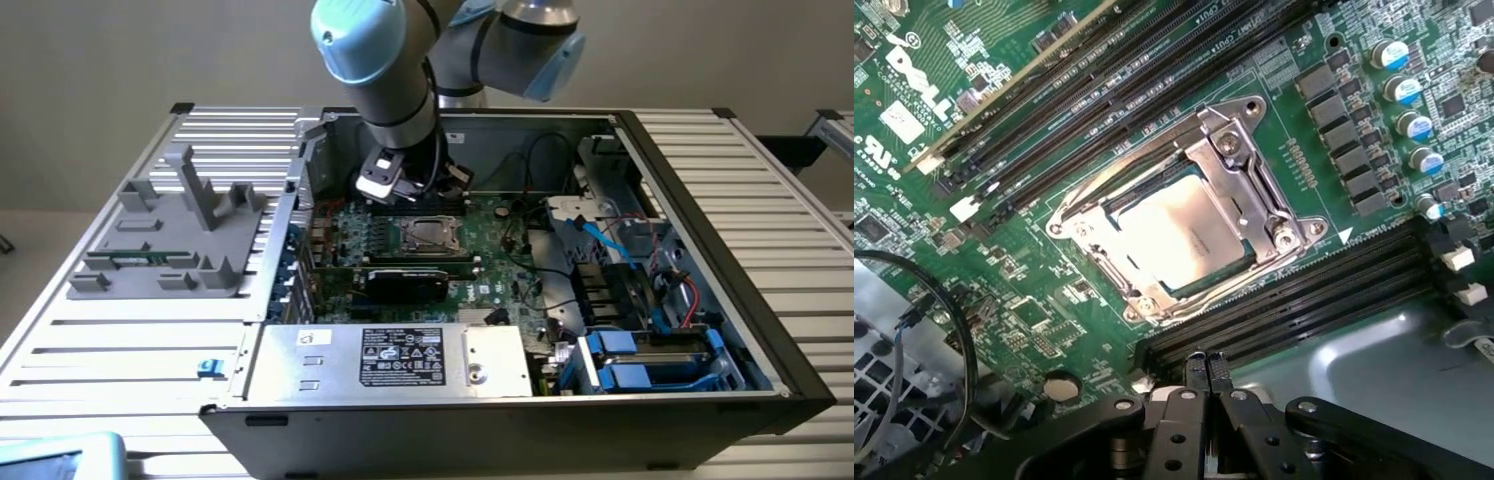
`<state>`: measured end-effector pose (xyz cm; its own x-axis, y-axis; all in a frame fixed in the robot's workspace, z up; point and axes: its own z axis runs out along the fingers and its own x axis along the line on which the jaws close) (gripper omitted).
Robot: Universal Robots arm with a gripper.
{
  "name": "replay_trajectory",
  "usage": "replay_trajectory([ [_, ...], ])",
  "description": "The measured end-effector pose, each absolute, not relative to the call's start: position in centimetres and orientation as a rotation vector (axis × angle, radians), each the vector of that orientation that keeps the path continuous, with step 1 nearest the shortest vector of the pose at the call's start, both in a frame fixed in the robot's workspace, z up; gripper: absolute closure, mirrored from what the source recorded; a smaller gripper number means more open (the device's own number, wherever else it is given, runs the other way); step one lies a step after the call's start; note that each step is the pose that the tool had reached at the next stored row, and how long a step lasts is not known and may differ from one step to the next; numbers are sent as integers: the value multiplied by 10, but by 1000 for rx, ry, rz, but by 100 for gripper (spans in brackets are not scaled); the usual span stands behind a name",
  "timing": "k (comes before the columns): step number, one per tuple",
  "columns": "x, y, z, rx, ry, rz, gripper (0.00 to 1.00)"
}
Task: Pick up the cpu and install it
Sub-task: 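Install the first cpu locking lever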
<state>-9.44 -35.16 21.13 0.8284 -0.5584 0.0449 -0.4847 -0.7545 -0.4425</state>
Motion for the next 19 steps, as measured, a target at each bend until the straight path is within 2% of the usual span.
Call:
replay_trajectory([
  [7, -95, -352, 212, -2632, 803, -166, 88],
  [13, -94, -352, 215, -2706, 806, -169, 88],
  [19, -95, -352, 222, -2735, 814, -148, 88],
])
